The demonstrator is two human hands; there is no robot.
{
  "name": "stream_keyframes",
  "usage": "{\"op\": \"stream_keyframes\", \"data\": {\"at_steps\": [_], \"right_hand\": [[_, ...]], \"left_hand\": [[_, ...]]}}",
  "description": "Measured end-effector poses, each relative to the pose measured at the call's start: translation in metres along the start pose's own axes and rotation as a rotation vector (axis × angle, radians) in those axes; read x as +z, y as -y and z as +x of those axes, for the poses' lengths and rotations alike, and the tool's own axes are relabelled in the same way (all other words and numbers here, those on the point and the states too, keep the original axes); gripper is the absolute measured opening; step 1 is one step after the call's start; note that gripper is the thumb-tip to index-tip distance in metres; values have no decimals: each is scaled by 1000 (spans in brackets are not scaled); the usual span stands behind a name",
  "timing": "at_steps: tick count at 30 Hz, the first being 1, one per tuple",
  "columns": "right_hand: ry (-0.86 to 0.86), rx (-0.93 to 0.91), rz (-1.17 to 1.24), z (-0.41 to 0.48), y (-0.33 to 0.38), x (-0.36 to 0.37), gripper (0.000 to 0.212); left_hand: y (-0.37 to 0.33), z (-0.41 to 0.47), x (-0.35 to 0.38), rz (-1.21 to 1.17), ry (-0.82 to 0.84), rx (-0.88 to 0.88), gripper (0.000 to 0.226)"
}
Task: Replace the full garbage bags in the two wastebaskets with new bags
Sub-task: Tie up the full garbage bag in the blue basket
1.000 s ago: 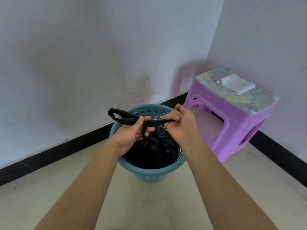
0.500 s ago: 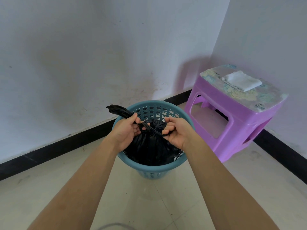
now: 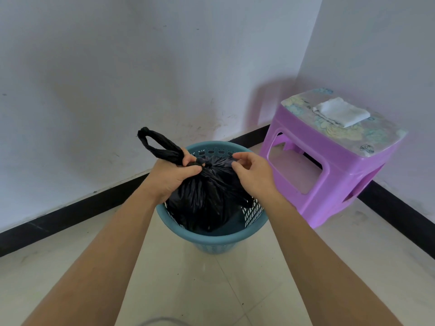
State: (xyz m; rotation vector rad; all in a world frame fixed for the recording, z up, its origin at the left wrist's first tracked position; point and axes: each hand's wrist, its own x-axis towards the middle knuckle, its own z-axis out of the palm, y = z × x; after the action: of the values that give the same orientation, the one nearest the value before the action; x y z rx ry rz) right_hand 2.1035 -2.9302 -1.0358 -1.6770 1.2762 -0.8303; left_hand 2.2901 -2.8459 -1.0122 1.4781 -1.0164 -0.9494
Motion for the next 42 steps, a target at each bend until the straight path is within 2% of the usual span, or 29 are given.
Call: {"op": "stream_keyframes", "data": {"at_steps": [4,7,9,13,15,18,20,22,26,30,33,36,40,42], "right_hand": [[298,-173,-28,0,5,9,34],[464,-137,-89,-4,4,15,42],[471,-97,-99,-4,2,17,33],[417,-31,83,-7,0,19,5],[418,-7,139,-7,1,21,9],[429,52,201,-8,5,20,30],[412,46,203,-8,5,18,32],[389,21,168,-8,3,16,17],[260,-73,47,-9,-2,22,14],[123,-130,84,-8,-10,27,19],[85,-175,90,-10,-10,27,28],[137,-150,57,-11,-10,26,30],[312,-13,190,-6,-14,12,13],[335,37,203,-4,-13,9,16]], "left_hand": [[-2,-2,7,147,68,69,39],[0,-2,10,284,37,113,34],[2,-4,11,319,-5,123,32],[6,-4,14,254,-191,158,23],[11,-2,17,348,-290,211,21],[12,-5,25,409,-299,280,17],[11,-4,29,369,-289,230,13],[10,-1,31,296,-279,76,15],[7,0,31,-94,-155,-229,23],[5,-4,27,-238,-141,-236,16],[5,-6,31,-237,-220,-193,22],[7,-4,36,-149,-257,-177,21],[11,-1,32,-116,-265,-129,28],[13,-2,29,-133,-303,-105,30]]}}
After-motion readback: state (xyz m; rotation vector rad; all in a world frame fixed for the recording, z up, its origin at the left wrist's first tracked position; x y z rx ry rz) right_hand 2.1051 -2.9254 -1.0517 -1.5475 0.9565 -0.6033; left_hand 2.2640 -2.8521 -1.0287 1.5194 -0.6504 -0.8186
